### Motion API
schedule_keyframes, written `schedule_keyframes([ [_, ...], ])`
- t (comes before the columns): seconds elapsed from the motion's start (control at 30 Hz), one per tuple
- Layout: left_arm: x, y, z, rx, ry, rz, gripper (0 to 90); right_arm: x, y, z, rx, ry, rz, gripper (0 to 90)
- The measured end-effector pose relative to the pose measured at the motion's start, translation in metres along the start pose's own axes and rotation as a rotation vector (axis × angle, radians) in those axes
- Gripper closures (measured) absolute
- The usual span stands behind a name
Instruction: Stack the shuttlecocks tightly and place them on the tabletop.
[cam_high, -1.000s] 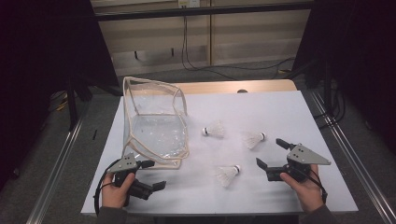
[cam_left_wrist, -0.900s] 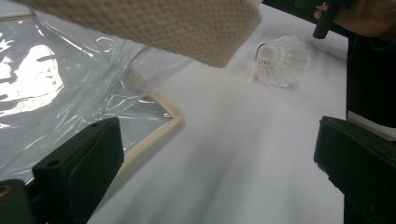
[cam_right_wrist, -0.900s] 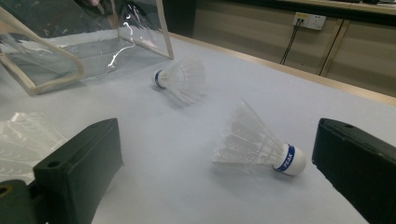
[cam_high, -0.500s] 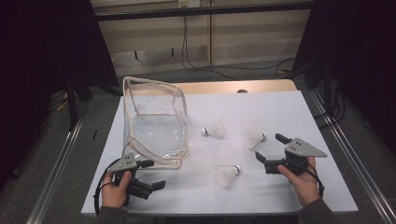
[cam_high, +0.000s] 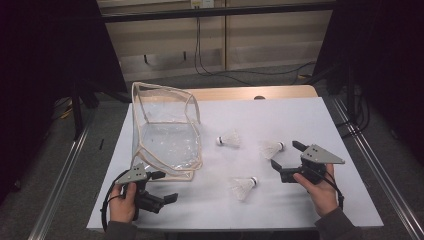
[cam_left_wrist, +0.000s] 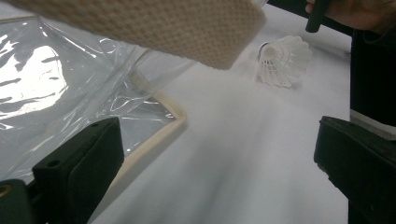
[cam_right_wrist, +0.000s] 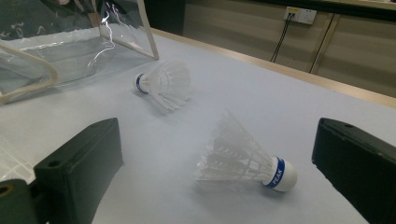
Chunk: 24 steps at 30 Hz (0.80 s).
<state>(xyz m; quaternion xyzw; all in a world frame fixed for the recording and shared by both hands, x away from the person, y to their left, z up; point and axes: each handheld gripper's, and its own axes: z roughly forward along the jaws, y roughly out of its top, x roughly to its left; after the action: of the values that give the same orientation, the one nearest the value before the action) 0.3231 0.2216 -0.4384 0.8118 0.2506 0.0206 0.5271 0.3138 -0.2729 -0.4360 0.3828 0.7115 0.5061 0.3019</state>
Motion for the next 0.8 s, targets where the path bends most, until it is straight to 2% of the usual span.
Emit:
schedule_keyframes([
  [0.33,-0.001,0.002,0.002,0.005,-0.011,0.007,1.7,-0.006,0.002,0.008,0.042,-0.019,0.02,1.2],
  [0.8,0.0,0.001,0.001,0.011,-0.006,0.007,1.7,-0.014,0.006,0.018,0.099,-0.055,0.04,1.8],
])
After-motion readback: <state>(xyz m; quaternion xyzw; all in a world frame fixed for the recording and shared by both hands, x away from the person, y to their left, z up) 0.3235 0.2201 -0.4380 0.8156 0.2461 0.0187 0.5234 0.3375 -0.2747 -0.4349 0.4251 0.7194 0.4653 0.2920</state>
